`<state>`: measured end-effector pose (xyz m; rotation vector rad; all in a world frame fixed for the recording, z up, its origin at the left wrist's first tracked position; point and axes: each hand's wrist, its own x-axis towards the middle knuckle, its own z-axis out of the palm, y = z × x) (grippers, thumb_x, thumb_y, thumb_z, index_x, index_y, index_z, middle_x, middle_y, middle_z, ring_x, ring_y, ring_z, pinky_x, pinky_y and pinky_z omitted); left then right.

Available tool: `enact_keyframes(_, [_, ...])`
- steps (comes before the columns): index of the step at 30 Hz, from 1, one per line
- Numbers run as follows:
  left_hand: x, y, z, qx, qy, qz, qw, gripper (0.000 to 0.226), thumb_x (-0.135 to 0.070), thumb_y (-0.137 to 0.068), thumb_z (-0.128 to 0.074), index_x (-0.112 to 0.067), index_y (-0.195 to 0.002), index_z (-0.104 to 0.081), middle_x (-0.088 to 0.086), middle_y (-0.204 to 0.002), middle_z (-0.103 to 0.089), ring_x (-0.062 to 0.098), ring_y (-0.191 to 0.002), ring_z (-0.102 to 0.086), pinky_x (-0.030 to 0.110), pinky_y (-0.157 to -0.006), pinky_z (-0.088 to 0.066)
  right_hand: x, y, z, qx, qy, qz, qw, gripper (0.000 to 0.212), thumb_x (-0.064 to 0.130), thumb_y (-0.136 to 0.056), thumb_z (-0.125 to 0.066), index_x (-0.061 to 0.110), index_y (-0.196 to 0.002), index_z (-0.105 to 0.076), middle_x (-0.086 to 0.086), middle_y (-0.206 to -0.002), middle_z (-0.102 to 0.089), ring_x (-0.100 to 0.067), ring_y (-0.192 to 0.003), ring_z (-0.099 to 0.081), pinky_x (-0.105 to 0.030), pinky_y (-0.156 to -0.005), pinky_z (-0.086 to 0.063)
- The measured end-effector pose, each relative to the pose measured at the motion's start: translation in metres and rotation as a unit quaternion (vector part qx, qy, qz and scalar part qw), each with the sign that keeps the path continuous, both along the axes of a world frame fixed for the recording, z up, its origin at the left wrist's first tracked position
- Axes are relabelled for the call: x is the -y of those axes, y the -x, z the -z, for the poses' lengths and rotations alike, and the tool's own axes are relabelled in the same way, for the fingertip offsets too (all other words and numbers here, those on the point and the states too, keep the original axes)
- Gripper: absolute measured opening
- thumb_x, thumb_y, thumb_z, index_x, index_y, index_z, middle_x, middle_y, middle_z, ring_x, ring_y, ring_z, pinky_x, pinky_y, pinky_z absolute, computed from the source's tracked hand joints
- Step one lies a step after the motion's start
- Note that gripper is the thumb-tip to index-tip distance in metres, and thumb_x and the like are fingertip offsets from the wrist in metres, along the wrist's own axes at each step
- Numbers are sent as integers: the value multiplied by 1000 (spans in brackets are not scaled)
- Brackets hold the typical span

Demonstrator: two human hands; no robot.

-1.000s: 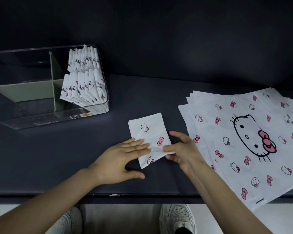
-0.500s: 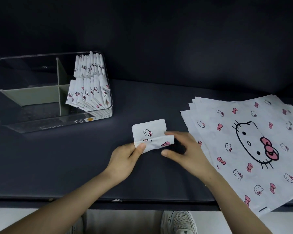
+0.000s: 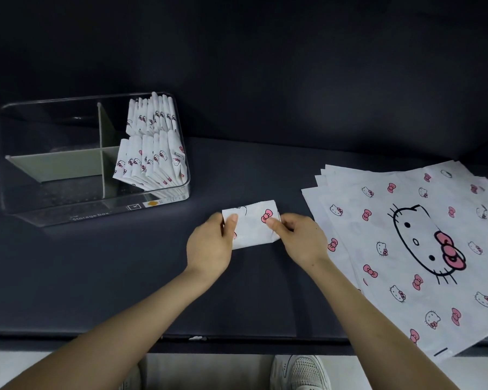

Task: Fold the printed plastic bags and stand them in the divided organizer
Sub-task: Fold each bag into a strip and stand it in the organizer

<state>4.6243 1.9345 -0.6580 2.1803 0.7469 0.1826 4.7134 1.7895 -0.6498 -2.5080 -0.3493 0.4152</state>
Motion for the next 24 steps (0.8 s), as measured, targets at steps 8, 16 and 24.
enact_keyframes(8, [-6,-5,6,-9,-227,5,974,26,-25,-88,-65,-6,-101,-54,7,-70,-62,28,-59,-59,31,-55,-37,-5,0,2,-17,18,39,999,42,52,-89,-57,13,-72,-59,2,-69,-62,-20,-72,-58,-29,-59,-39])
enact_keyframes(16, [4,0,24,35,-359,263,895,56,-30,-104,-16,1,-132,-54,15,-141,-50,30,-132,-46,41,-111,-21,-9,0,-3,-10,40,33,999,40,54,-88,-57,18,-71,-57,2,-77,-67,-19,-78,-62,-29,-61,-43])
enact_keyframes(24, [9,2,33,-13,-352,249,902,54,-31,-97,-27,-1,-135,-51,13,-143,-48,26,-134,-44,40,-109,-21,-3,16,4,81,-8,67,994,28,43,-86,-66,21,-96,-55,10,-75,-68,-13,-86,-53,-27,-63,-37])
